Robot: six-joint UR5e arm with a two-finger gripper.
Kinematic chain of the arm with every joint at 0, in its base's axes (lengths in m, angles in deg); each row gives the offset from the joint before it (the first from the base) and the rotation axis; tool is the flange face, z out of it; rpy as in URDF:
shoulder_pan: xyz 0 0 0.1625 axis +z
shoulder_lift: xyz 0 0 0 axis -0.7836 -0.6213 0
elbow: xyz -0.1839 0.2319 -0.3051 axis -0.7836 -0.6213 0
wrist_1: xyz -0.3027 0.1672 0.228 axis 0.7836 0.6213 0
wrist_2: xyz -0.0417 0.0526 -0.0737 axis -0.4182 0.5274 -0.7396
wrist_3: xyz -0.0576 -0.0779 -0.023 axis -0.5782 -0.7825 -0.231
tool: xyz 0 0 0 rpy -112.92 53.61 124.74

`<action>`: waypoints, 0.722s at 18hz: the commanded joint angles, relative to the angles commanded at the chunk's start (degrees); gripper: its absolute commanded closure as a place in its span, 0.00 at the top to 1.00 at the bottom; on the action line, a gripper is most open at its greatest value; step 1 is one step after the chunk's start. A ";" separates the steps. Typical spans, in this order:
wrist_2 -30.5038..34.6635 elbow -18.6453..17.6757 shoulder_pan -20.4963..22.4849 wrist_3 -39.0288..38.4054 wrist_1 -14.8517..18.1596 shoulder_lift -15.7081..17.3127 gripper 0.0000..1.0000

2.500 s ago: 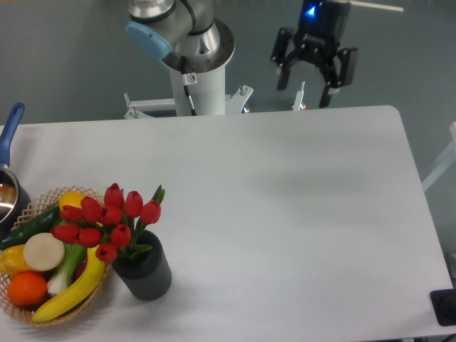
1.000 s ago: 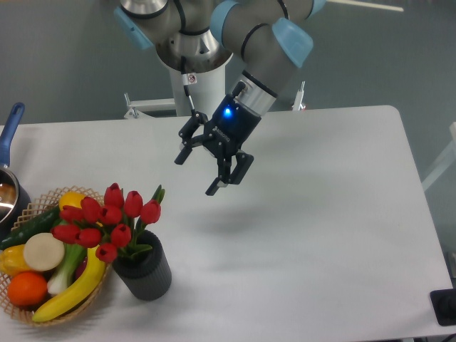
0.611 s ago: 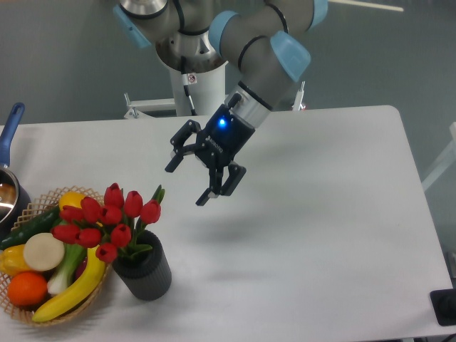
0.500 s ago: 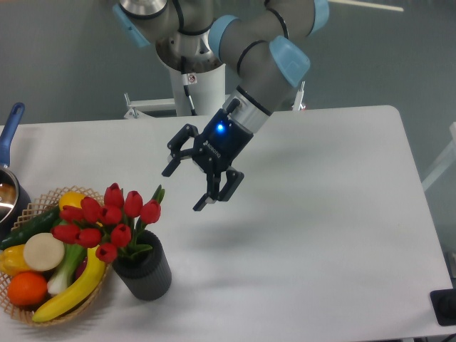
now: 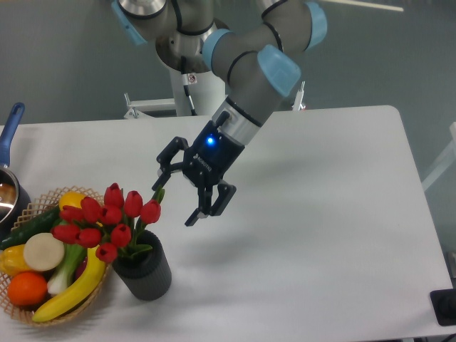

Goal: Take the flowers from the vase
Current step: 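Lower the open gripper around the tulip stems above the black vase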

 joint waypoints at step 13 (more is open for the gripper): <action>4.13 2.91 -4.92 -0.36 -0.18 -4.22 1.00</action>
